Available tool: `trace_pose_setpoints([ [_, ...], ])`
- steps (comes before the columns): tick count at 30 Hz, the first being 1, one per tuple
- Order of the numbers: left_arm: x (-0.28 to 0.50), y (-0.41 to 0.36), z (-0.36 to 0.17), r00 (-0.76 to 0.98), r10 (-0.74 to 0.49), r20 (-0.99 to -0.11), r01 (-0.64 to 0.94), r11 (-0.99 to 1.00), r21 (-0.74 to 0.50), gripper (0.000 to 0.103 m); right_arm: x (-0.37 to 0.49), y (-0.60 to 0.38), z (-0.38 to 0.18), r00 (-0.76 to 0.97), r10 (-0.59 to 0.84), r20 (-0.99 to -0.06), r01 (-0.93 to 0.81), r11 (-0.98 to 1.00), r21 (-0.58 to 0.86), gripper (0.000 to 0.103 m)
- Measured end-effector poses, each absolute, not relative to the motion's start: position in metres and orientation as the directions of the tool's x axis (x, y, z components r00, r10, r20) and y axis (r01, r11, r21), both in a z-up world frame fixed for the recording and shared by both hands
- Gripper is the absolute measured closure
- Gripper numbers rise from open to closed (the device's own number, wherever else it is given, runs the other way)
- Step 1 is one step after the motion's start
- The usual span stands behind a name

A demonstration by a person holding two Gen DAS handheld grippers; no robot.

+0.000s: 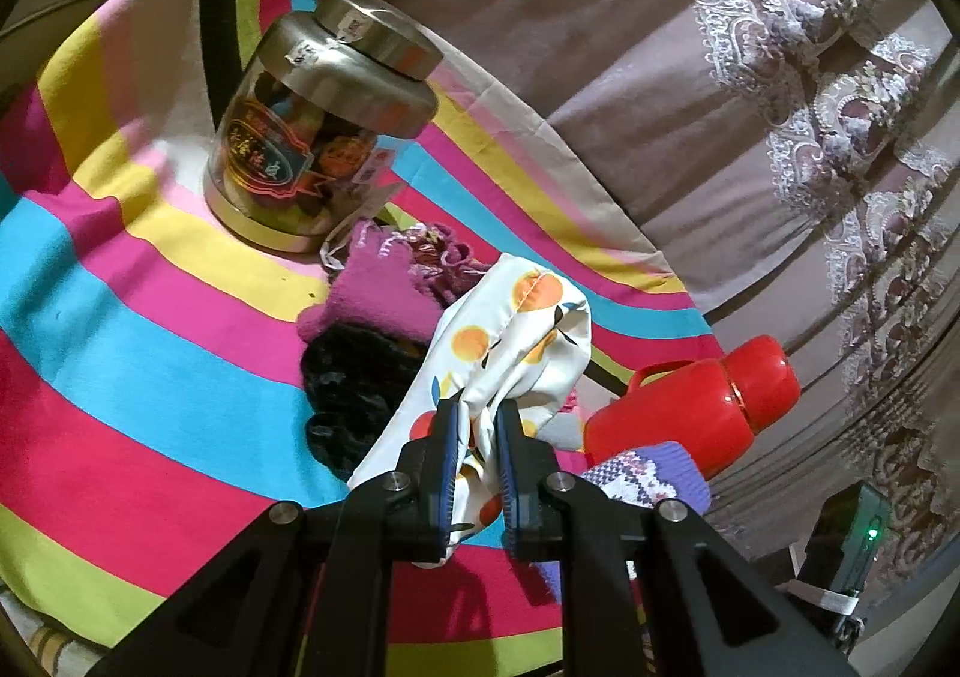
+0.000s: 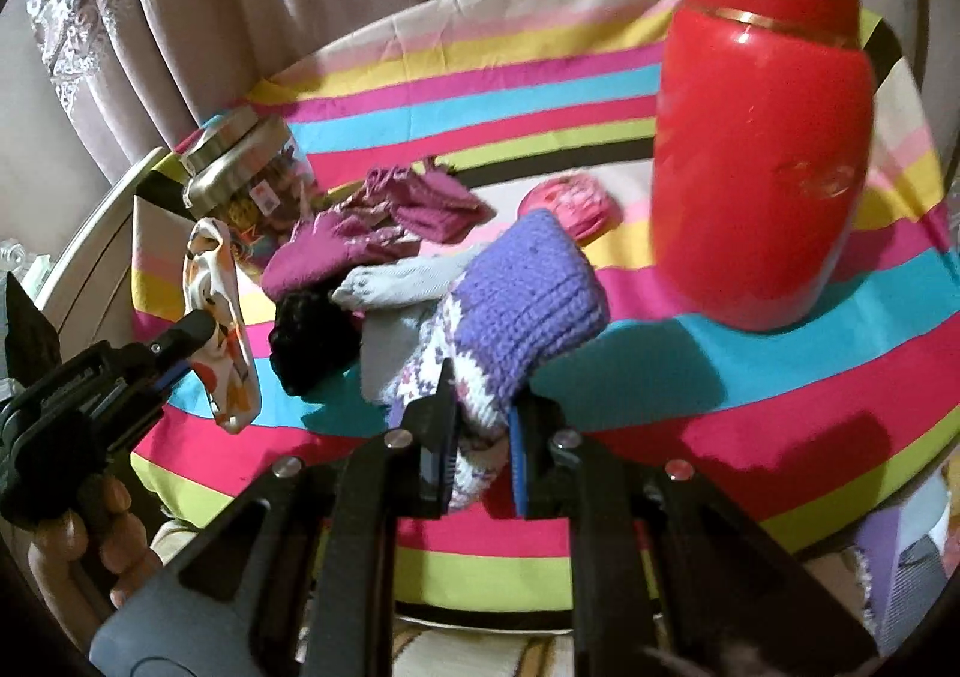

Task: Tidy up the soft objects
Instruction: 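Carry the fruit cloth and purple sock into the white box and open both grippers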

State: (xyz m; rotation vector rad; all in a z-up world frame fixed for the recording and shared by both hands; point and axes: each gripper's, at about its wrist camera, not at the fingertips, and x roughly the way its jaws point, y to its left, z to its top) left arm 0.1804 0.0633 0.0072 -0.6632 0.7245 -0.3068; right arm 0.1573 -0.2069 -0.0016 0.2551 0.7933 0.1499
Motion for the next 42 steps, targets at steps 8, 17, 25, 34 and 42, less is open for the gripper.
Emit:
trace_pose_setpoints([
  [8, 0.176, 0.041, 0.015, 0.699, -0.517, -0.494, 0.082, 0.744, -0.663, 0.090, 0.136, -0.218, 0.019, 0.773, 0.156, -0.615, -0.032, 0.978, 0.208, 0.086],
  [17, 0.167, 0.000, 0.030, 0.653, -0.595, -0.468, 0.164, 0.715, -0.680, 0.090, 0.114, -0.250, 0.028, 0.806, 0.115, -0.581, 0.012, 0.978, 0.210, 0.086],
  [25, 0.157, -0.043, 0.040, 0.585, -0.670, -0.458, 0.235, 0.680, -0.694, 0.090, 0.093, -0.288, 0.031, 0.817, 0.070, -0.573, 0.077, 0.970, 0.229, 0.086],
  [34, 0.143, -0.100, 0.046, 0.493, -0.744, -0.450, 0.300, 0.631, -0.716, 0.090, 0.061, -0.338, 0.045, 0.834, 0.006, -0.552, 0.160, 0.954, 0.253, 0.086],
  [42, 0.125, -0.164, 0.045, 0.391, -0.800, -0.455, 0.365, 0.588, -0.721, 0.090, 0.025, -0.398, 0.052, 0.823, -0.103, -0.558, 0.268, 0.938, 0.222, 0.086],
])
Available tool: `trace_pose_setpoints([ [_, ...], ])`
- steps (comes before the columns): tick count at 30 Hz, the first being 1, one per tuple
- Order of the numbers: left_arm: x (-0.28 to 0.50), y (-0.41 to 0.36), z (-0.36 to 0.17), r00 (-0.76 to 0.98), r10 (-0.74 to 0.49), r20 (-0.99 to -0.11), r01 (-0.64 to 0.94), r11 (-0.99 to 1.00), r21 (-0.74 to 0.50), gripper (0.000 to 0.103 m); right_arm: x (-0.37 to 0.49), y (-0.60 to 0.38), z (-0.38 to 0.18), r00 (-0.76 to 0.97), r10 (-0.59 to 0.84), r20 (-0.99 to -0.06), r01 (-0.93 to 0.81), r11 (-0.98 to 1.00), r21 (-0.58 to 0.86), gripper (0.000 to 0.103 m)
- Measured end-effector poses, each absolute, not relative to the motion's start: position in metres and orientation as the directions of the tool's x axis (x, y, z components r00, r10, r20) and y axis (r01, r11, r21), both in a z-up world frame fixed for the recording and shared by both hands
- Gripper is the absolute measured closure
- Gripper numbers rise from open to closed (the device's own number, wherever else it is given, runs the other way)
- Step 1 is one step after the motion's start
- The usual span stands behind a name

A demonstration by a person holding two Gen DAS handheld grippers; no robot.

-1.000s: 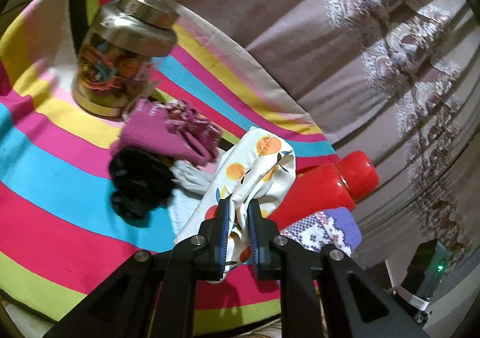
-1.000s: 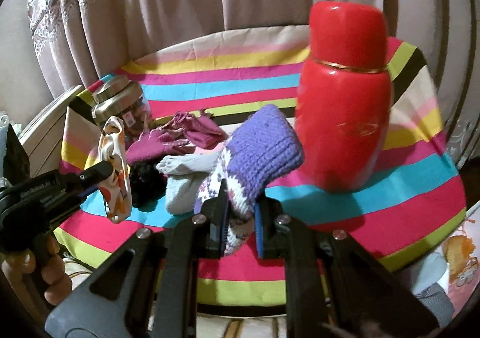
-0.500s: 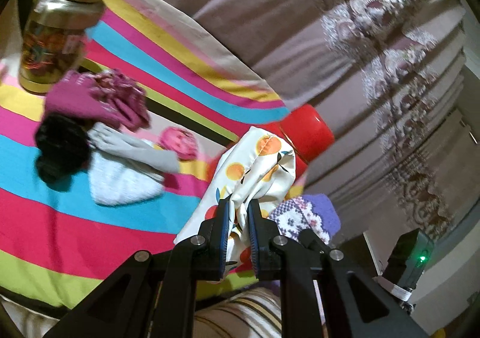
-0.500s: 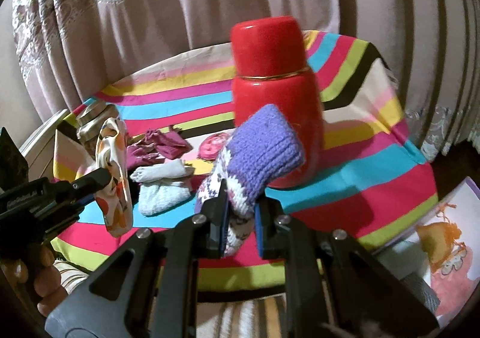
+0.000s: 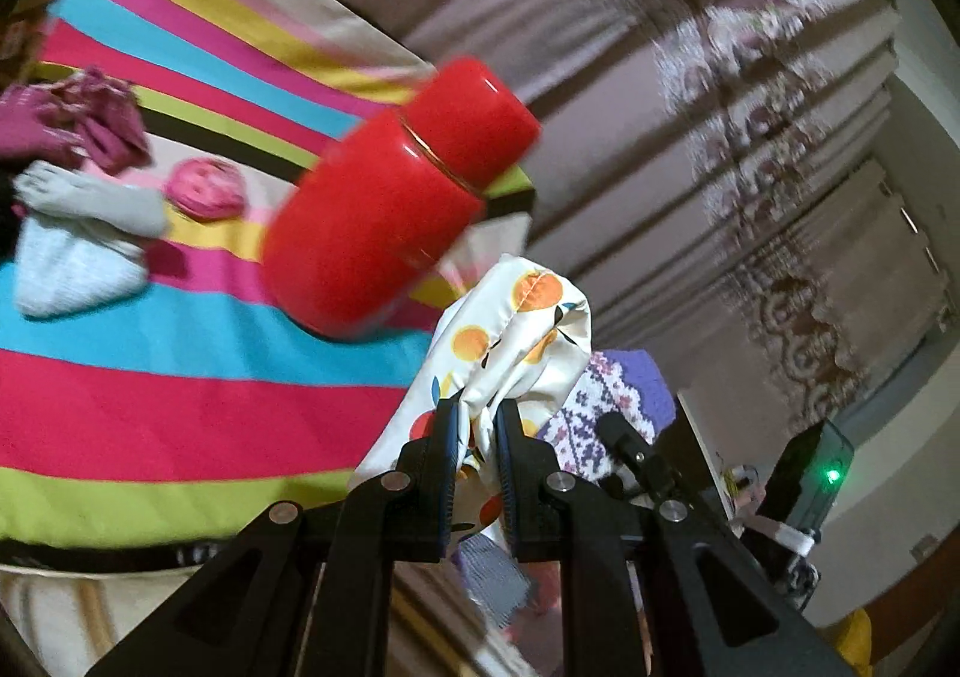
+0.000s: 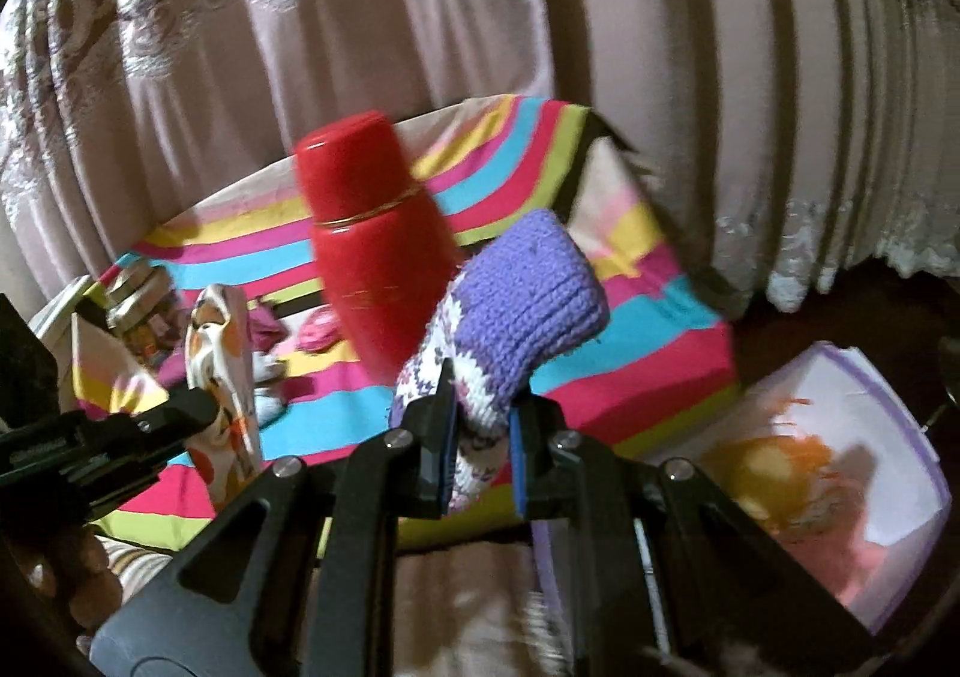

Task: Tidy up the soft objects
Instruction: 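Carry the fruit cloth and purple sock into the white box and open both grippers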

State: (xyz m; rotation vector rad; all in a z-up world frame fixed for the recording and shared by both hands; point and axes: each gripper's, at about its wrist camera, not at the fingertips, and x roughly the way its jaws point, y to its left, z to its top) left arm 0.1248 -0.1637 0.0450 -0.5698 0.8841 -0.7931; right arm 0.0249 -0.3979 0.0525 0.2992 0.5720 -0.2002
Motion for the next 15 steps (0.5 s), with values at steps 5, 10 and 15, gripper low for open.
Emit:
trace_pose_setpoints([
  [5, 0.112, -0.201, 0.045, 0.328, -0.822, -0.466, 0.401, 0.568, -0.718, 0.090, 0.007, -0.437, 0.051, 0.798, -0.162, -0.580, 0.339, 0.917, 0.210, 0.086],
  [10, 0.101, -0.229, 0.047, 0.281, -0.834, -0.475, 0.441, 0.552, -0.708, 0.089, -0.010, -0.471, 0.048, 0.773, -0.218, -0.595, 0.412, 0.887, 0.209, 0.086],
  [15, 0.092, -0.253, 0.048, 0.222, -0.849, -0.479, 0.477, 0.524, -0.706, 0.082, -0.021, -0.491, 0.047, 0.755, -0.252, -0.606, 0.453, 0.868, 0.204, 0.086],
])
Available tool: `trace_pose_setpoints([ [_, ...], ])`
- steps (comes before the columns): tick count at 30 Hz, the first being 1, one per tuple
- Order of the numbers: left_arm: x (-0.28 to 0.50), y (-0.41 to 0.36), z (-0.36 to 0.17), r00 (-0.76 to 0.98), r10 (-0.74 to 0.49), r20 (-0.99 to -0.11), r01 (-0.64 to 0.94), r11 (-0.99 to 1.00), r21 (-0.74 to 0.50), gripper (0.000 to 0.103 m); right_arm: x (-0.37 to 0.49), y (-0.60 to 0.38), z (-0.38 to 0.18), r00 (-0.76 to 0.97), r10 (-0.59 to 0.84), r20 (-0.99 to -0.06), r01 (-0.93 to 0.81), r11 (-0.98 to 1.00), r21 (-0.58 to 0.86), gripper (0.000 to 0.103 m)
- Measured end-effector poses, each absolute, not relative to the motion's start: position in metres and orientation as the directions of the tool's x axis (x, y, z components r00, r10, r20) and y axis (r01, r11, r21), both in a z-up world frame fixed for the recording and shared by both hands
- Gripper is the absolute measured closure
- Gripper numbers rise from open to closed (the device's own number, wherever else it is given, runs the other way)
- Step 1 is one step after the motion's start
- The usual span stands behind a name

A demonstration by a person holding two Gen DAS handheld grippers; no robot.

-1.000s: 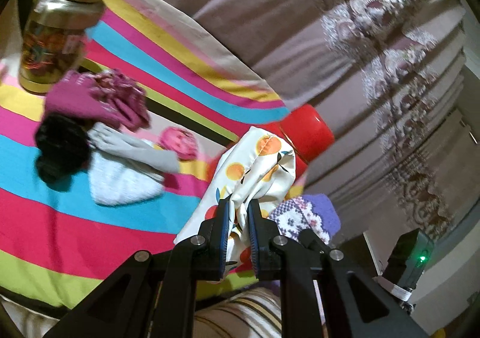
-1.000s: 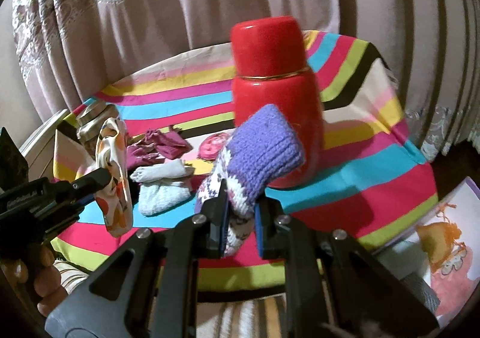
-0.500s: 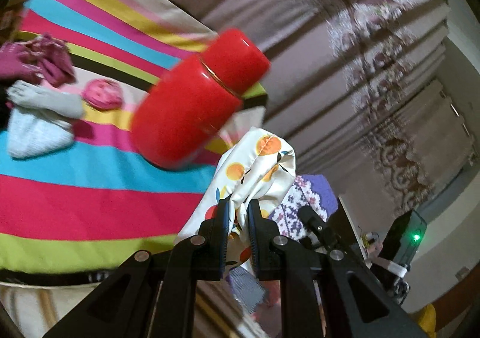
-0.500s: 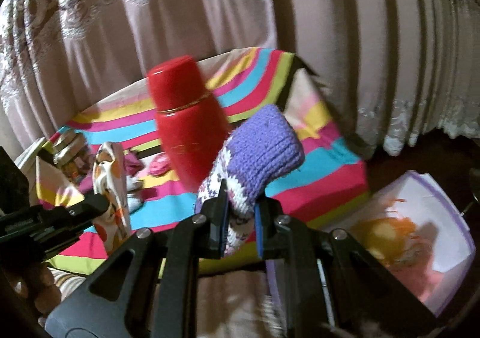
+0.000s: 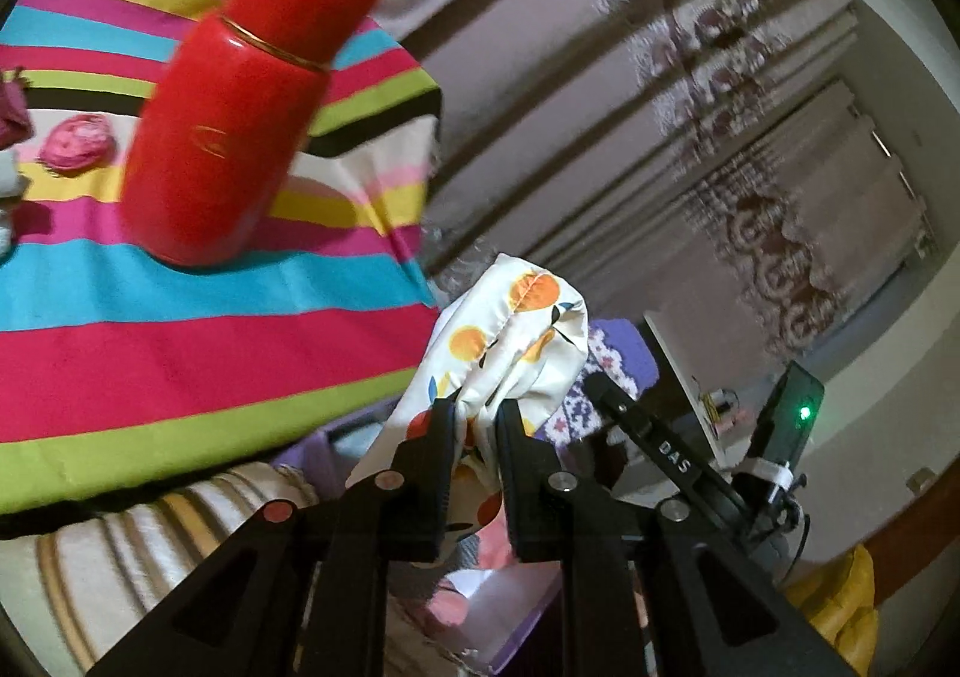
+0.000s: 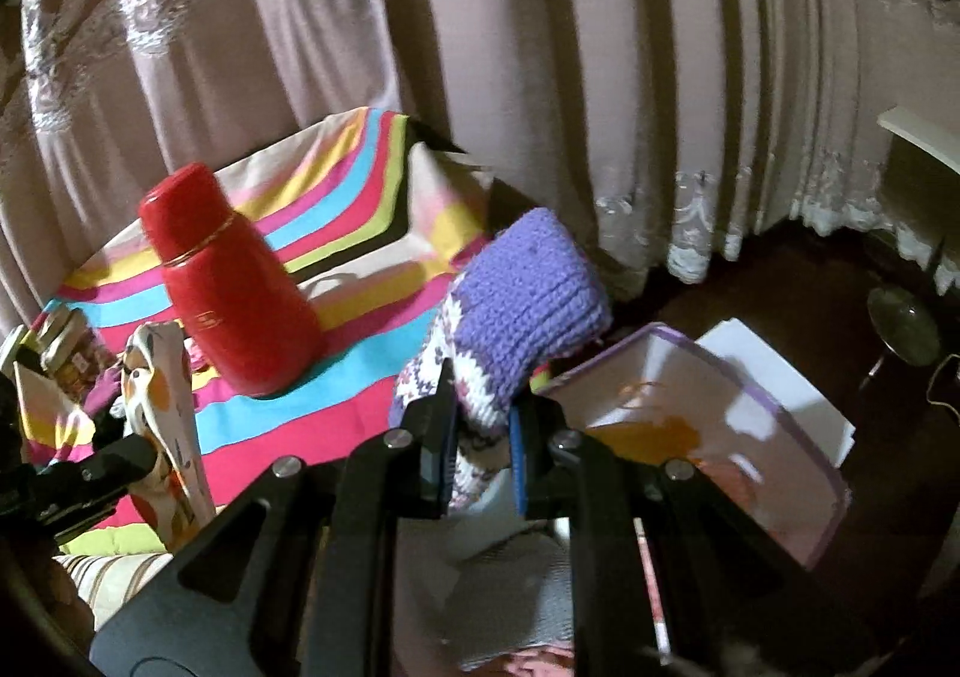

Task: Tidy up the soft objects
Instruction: 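Carry the fruit cloth and purple sock into the white box and open both grippers, then move both open grippers back over the pile on the bed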

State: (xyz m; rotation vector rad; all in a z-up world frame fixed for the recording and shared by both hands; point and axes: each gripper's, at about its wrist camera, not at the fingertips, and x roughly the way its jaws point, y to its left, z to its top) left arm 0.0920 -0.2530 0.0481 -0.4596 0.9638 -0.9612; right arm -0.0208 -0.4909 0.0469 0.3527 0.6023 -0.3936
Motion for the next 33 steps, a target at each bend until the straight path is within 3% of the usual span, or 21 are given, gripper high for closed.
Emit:
trace_pose_setpoints([
  [7, 0.088, -0.267, 0.049, 0.186, -0.854, -0.486, 0.506, 0.507, -0.698, 0.065, -0.031, -0.512, 0.049, 0.732, -0.284, -0.619, 0.506, 0.836, 0.215, 0.081],
  [9, 0.088, -0.265, 0.048, 0.187, -0.854, -0.486, 0.501, 0.508, -0.700, 0.064, -0.033, -0.516, 0.049, 0.729, -0.287, -0.622, 0.513, 0.830, 0.218, 0.075],
  [11, 0.088, -0.263, 0.048, 0.189, -0.854, -0.485, 0.499, 0.509, -0.702, 0.064, -0.034, -0.518, 0.050, 0.729, -0.295, -0.618, 0.519, 0.826, 0.219, 0.058],
  [14, 0.088, -0.261, 0.049, 0.194, -0.853, -0.485, 0.502, 0.511, -0.698, 0.064, -0.036, -0.516, 0.054, 0.736, -0.305, -0.604, 0.516, 0.830, 0.211, 0.043],
  [20, 0.085, -0.261, 0.056, 0.222, -0.839, -0.497, 0.534, 0.531, -0.658, 0.064, -0.030, -0.507, 0.060, 0.735, -0.314, -0.601, 0.509, 0.841, 0.183, 0.042],
  [26, 0.075, -0.253, 0.081, 0.328, -0.786, -0.523, 0.608, 0.600, -0.520, 0.063, -0.030, -0.491, 0.072, 0.767, -0.288, -0.574, 0.465, 0.865, 0.186, 0.042],
  [27, 0.075, -0.249, 0.087, 0.362, -0.772, -0.523, 0.612, 0.620, -0.491, 0.061, -0.029, -0.488, 0.074, 0.771, -0.286, -0.569, 0.458, 0.869, 0.185, 0.041],
  [29, 0.073, -0.239, 0.103, 0.441, -0.736, -0.514, 0.611, 0.666, -0.429, 0.046, -0.027, -0.480, 0.081, 0.784, -0.279, -0.555, 0.436, 0.883, 0.173, 0.036],
  [33, 0.073, -0.215, 0.132, 0.608, -0.641, -0.468, 0.569, 0.763, -0.306, 0.032, -0.024, -0.458, 0.101, 0.831, -0.240, -0.502, 0.362, 0.918, 0.161, 0.027],
])
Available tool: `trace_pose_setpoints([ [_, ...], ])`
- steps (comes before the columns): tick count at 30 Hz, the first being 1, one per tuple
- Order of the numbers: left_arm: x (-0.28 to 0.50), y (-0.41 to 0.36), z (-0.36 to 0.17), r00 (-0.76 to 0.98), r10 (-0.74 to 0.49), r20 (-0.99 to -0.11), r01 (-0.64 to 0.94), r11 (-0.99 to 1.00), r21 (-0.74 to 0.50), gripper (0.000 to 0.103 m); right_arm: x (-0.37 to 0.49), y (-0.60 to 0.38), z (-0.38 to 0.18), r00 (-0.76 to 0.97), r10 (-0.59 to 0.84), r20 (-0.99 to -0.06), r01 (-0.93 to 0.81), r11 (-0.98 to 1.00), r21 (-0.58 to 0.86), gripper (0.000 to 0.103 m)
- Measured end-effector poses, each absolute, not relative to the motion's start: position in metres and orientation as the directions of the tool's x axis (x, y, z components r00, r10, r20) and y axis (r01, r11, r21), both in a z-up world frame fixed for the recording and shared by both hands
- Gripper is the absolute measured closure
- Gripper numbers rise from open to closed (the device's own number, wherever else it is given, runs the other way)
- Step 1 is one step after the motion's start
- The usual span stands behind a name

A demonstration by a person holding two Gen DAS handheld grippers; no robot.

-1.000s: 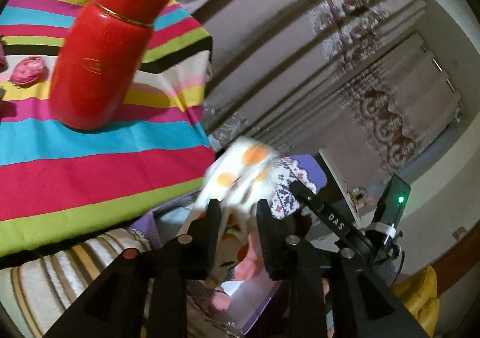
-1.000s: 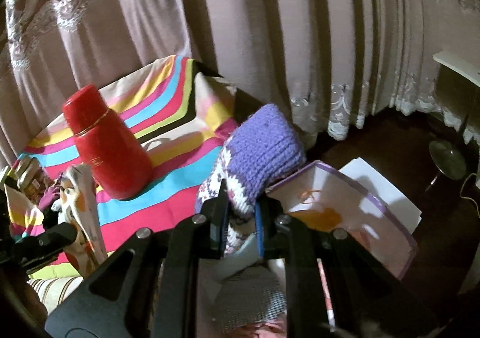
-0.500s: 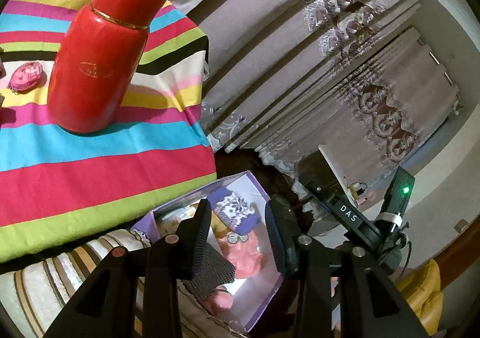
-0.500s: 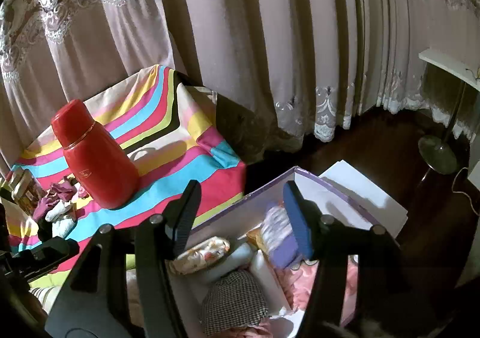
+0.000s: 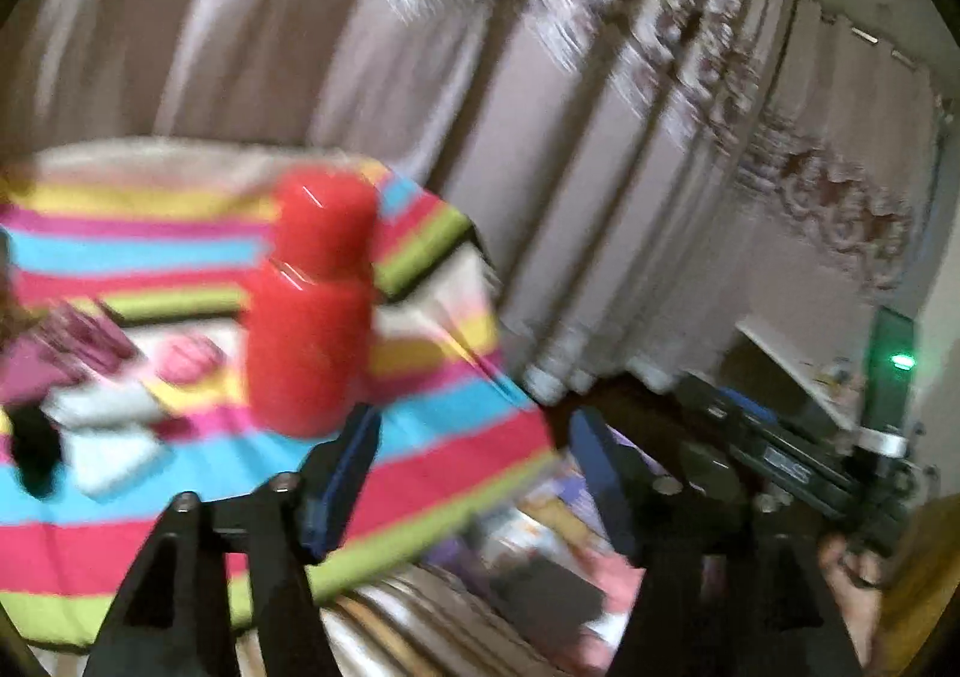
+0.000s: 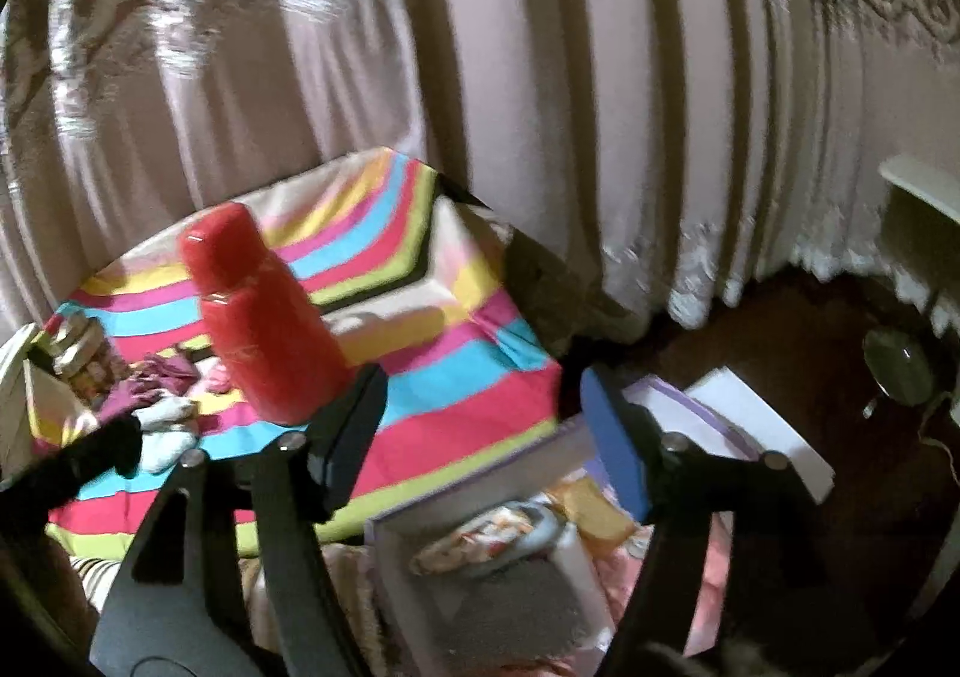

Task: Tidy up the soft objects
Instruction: 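Move both open grippers back over the pile on the bed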

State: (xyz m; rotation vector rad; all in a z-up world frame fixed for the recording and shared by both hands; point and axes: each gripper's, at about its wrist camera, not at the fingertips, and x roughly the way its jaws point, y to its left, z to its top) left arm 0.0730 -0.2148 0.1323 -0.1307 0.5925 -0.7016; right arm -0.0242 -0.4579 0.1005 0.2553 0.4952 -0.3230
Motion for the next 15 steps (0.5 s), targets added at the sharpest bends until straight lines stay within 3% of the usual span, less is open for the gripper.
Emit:
trace_pose_setpoints([
  [5, 0.083, -0.179, 0.153, 0.757, -0.521, -0.395, 0.500, 0.850, -0.163, 0.024, -0.020, -0.410, 0.130, 0.886, -0.246, -0.394, 0.298, 0.952, 0.074, 0.011],
  [9, 0.103, -0.134, 0.166, 0.832, -0.443, -0.335, 0.407, 0.897, -0.175, 0.024, -0.009, -0.375, 0.143, 0.921, -0.175, -0.348, 0.203, 0.978, 0.046, 0.009],
  [12, 0.122, -0.100, 0.176, 0.885, -0.322, -0.337, 0.280, 0.945, -0.168, 0.024, 0.006, -0.347, 0.147, 0.924, -0.095, -0.371, 0.111, 0.994, 0.022, 0.009],
  [15, 0.142, -0.056, 0.181, 0.920, -0.214, -0.328, 0.140, 0.962, -0.235, 0.024, 0.017, -0.320, 0.151, 0.929, -0.019, -0.370, 0.028, 0.999, 0.021, 0.009],
])
